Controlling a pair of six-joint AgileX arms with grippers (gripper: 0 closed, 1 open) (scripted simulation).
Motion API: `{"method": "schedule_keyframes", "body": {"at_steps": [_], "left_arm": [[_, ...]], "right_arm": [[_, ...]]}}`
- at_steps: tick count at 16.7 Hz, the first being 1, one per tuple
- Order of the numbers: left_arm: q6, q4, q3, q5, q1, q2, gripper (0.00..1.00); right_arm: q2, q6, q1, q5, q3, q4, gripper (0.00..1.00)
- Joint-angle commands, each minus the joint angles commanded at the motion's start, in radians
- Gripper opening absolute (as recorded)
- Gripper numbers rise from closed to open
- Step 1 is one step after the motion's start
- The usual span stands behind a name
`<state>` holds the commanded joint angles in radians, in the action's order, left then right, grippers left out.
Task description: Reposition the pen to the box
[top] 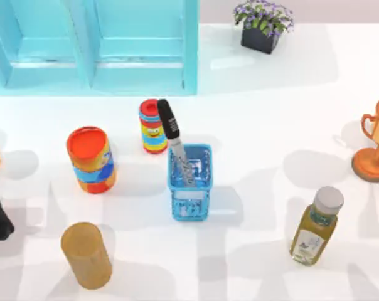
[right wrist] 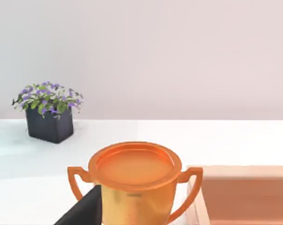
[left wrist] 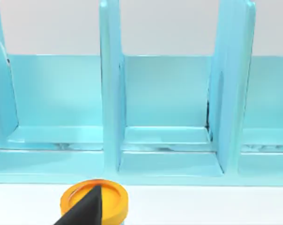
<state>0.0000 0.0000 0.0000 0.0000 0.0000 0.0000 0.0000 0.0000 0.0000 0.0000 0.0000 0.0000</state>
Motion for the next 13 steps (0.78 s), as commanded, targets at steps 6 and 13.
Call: {"method": "schedule_keyframes", "body": {"at_steps": [6,13], "left_arm": [[0.0,0.0,0.0,0.0,0.0,0.0,1.0],[0.0,0.0,0.0,0.0,0.0,0.0,1.0]], "right_arm": [[0.105,0.008,0.055,-0.017,0.06,0.02,1.0],[0.644,0.037,0.282,-0.085,0.305,0.102,1.0]]}}
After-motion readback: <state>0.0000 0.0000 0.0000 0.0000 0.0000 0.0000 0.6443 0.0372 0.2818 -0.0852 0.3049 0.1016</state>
